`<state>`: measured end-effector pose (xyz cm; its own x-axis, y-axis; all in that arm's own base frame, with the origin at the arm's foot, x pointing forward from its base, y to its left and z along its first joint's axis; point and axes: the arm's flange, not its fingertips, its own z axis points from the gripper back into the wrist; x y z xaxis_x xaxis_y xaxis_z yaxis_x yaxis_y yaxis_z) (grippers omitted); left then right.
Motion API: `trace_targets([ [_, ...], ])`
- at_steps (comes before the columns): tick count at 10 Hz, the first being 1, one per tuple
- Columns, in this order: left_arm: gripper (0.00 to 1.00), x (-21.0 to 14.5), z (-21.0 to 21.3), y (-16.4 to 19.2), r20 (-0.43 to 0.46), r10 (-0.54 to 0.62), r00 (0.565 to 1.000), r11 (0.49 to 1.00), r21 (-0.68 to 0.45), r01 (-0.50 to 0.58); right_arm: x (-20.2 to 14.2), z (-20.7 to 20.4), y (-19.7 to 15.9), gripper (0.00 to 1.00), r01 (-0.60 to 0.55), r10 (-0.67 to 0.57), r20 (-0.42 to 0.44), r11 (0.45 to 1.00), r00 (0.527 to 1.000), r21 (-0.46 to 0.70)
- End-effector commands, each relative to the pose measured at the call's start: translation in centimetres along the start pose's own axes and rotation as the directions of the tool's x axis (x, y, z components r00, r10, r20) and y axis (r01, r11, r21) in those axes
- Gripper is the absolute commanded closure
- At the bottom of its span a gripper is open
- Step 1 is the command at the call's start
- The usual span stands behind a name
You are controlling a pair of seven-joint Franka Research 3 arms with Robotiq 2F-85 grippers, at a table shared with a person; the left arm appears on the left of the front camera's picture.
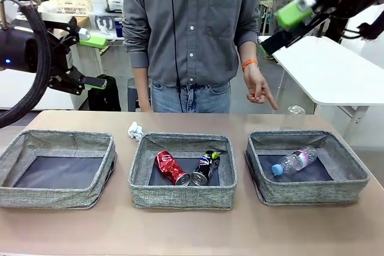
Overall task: Sort the waste into the appropriate baskets.
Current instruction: Pick up the waste item pointed out by the person.
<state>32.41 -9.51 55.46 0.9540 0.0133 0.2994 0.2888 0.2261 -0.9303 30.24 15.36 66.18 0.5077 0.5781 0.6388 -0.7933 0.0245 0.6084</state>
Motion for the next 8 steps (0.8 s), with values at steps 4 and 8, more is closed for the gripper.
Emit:
trace_targets([
  [4, 0.0, 0.0, 0.0, -0.3, 0.004, 0.008, 1.0, 1.0, 0.001, -0.008, 0.2, 0.0, 1.8, 0.0, -0.146, 0.146, -0.011, 0.988, 0.989, -0.054],
  [8, 0.0, 0.0, 0.0, -0.3, 0.004, 0.008, 1.0, 1.0, 0.001, -0.008, -9.1, 1.7, -9.9, 0.0, -0.544, 0.62, 0.015, 0.7, 0.785, -0.463],
])
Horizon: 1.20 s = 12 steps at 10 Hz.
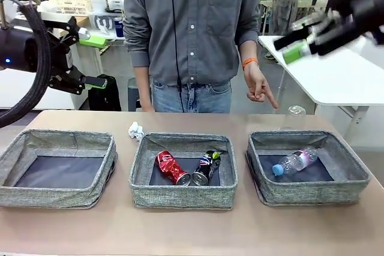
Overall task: Sort the waste into the appropriate baskets.
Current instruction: Pick up the waste item pointed out by the person.
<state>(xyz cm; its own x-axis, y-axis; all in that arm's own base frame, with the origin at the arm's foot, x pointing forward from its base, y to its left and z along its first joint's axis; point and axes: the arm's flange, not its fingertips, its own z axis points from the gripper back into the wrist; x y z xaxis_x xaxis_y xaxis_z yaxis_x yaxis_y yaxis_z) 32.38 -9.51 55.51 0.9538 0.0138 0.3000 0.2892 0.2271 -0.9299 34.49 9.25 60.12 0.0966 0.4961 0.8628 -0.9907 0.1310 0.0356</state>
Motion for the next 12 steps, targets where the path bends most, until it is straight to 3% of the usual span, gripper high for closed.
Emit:
trace_targets([
  [1, 0.0, 0.0, 0.0, -0.2, 0.003, 0.008, 1.0, 1.0, -0.001, -0.008, -8.2, -1.4, -0.2, 0.0, -0.153, 0.16, 0.06, 0.983, 0.985, -0.098],
  [3, 0.0, 0.0, 0.0, -0.2, 0.003, 0.008, 1.0, 1.0, -0.001, -0.008, -13.8, -0.8, -1.8, 0.0, -0.031, 0.039, 0.175, 0.998, 0.984, -0.049],
  [4, 0.0, 0.0, 0.0, -0.2, 0.003, 0.008, 1.0, 1.0, -0.001, -0.008, -12.8, -1.1, -1.7, 0.0, 0.122, -0.134, 0.298, 0.991, 0.945, 0.056],
  [5, 0.0, 0.0, 0.0, -0.2, 0.003, 0.008, 1.0, 1.0, -0.001, -0.008, -12.9, -0.9, -0.8, 0.0, -0.076, 0.083, 0.078, 0.993, 0.994, -0.086],
  [6, 0.0, 0.0, 0.0, -0.2, 0.003, 0.008, 1.0, 1.0, -0.001, -0.008, -12.9, -0.9, -0.8, 0.0, -0.076, 0.083, 0.078, 0.993, 0.994, -0.086],
  [7, 0.0, 0.0, 0.0, -0.2, 0.003, 0.008, 1.0, 1.0, -0.001, -0.008, -14.9, -1.3, -1.2, 0.0, 0.003, 0.003, 0.172, 0.999, 0.985, -0.032],
  [8, 0.0, 0.0, 0.0, -0.2, 0.003, 0.008, 1.0, 1.0, -0.001, -0.008, -16.4, 0.1, -3.1, 0.0, 0.03, -0.007, 0.226, 0.995, 0.974, -0.099],
  [9, 0.0, 0.0, 0.0, -0.2, 0.003, 0.008, 1.0, 1.0, -0.001, -0.008, -20.3, 2.3, -5.7, 0.0, 0.062, -0.005, 0.269, 0.977, 0.963, -0.204],
  [10, 0.0, 0.0, 0.0, -0.2, 0.003, 0.008, 1.0, 1.0, -0.001, -0.008, -23.4, 3.8, -6.3, 0.0, 0.013, 0.038, 0.223, 0.975, 0.974, -0.224],
  [11, 0.0, 0.0, 0.0, -0.2, 0.003, 0.008, 1.0, 1.0, -0.001, -0.008, -25.7, 5.3, -6.3, 0.0, -0.015, 0.075, 0.263, 0.974, 0.962, -0.226],
  [12, 0.0, 0.0, 0.0, -0.2, 0.003, 0.008, 1.0, 1.0, -0.001, -0.008, -28.9, 7.3, -6.3, 0.0, 0.079, 0.026, 0.281, 0.931, 0.959, -0.357],
])
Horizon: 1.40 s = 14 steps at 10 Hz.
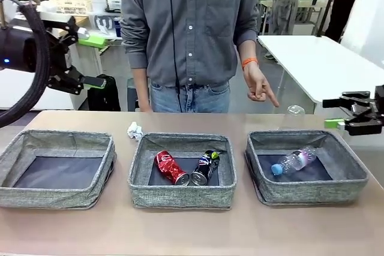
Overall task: Sort the waste into the appropriate baskets.
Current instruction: Pick up the waste item pointed out by the person.
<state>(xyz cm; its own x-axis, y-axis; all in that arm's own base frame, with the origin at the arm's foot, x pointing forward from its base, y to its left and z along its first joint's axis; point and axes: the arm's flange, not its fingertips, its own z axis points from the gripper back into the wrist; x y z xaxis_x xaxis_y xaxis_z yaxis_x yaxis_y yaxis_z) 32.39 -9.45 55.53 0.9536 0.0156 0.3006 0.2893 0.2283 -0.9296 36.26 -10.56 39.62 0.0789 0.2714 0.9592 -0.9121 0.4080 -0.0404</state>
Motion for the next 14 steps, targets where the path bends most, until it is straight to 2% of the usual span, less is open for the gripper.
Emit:
trace_targets([
  [1, 0.0, 0.0, 0.0, -0.2, 0.001, 0.008, 1.0, 1.0, -0.002, -0.008, -3.7, 2.7, -2.4, 0.0, 0.02, -0.003, 0.091, 0.982, 0.996, -0.188],
  [2, 0.0, 0.0, 0.0, -0.2, 0.001, 0.008, 1.0, 1.0, -0.002, -0.008, -5.7, 4.0, -3.3, 0.0, 0.061, -0.016, 0.138, 0.943, 0.99, -0.328],
  [3, 0.0, 0.0, 0.0, -0.2, 0.001, 0.008, 1.0, 1.0, -0.002, -0.008, -3.3, 3.1, -2.1, 0.0, 0.207, -0.167, 0.139, 0.909, 0.976, -0.362],
  [4, 0.0, 0.0, 0.0, -0.2, 0.001, 0.008, 1.0, 1.0, -0.002, -0.008, -4.6, 4.6, -1.8, 0.0, 0.069, -0.056, 0.071, 0.977, 0.996, -0.2],
  [5, 0.0, 0.0, 0.0, -0.2, 0.001, 0.008, 1.0, 1.0, -0.002, -0.008, -4.6, 4.6, -1.8, 0.0, 0.069, -0.056, 0.071, 0.977, 0.996, -0.2],
  [6, 0.0, 0.0, 0.0, -0.2, 0.001, 0.008, 1.0, 1.0, -0.002, -0.008, -5.6, 5.5, -2.4, 0.0, 0.134, -0.107, 0.106, 0.948, 0.989, -0.288],
  [7, 0.0, 0.0, 0.0, -0.2, 0.001, 0.008, 1.0, 1.0, -0.002, -0.008, -6.8, 5.1, -5.6, 0.0, 0.148, -0.111, 0.139, 0.947, 0.984, -0.286],
  [8, 0.0, 0.0, 0.0, -0.2, 0.001, 0.008, 1.0, 1.0, -0.002, -0.008, -7.0, 4.9, -8.3, 0.0, 0.093, -0.058, 0.148, 0.965, 0.987, -0.246],
  [9, 0.0, 0.0, 0.0, -0.2, 0.001, 0.008, 1.0, 1.0, -0.002, -0.008, -6.8, 4.6, -10.5, 0.0, 0.02, 0.006, 0.107, 0.971, 0.994, -0.237],
  [11, 0.0, 0.0, 0.0, -0.2, 0.001, 0.008, 1.0, 1.0, -0.002, -0.008, -6.6, 2.3, -14.7, 0.0, -0.035, 0.04, 0.052, 0.996, 0.998, -0.085],
  [13, 0.0, 0.0, 0.0, -0.2, 0.001, 0.008, 1.0, 1.0, -0.002, -0.008, -6.7, -0.1, -18.2, 0.0, -0.127, 0.122, -0.079, 0.99, 0.989, -0.062],
  [14, 0.0, 0.0, 0.0, -0.2, 0.001, 0.008, 1.0, 1.0, -0.002, -0.008, -7.1, -1.6, -19.6, 0.0, -0.168, 0.167, -0.063, 0.986, 0.984, -0.007],
])
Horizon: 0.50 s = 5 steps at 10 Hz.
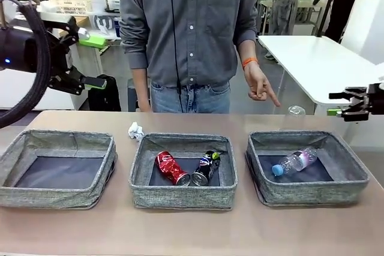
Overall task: Sort the waste into the appropriate baskets.
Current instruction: Pick up the waste item pointed out by the person.
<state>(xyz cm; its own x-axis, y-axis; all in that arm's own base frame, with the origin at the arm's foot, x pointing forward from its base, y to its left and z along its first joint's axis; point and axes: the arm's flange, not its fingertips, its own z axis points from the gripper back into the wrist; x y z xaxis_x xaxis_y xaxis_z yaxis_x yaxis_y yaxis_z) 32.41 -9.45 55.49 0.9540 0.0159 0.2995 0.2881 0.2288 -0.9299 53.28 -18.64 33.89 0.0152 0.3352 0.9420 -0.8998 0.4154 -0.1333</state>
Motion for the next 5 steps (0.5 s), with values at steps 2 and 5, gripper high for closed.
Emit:
trace_targets([
  [2, 0.0, 0.0, 0.0, -0.3, 0.001, 0.007, 1.0, 1.0, -0.002, -0.007, -2.4, -3.1, -2.6, 0.0, -0.132, 0.131, 0.007, 0.99, 0.991, 0.057],
  [5, 0.0, 0.0, 0.0, -0.3, 0.001, 0.007, 1.0, 1.0, -0.002, -0.007, -2.4, -3.8, -2.5, 0.0, -0.09, 0.091, -0.012, 0.994, 0.996, 0.064],
])
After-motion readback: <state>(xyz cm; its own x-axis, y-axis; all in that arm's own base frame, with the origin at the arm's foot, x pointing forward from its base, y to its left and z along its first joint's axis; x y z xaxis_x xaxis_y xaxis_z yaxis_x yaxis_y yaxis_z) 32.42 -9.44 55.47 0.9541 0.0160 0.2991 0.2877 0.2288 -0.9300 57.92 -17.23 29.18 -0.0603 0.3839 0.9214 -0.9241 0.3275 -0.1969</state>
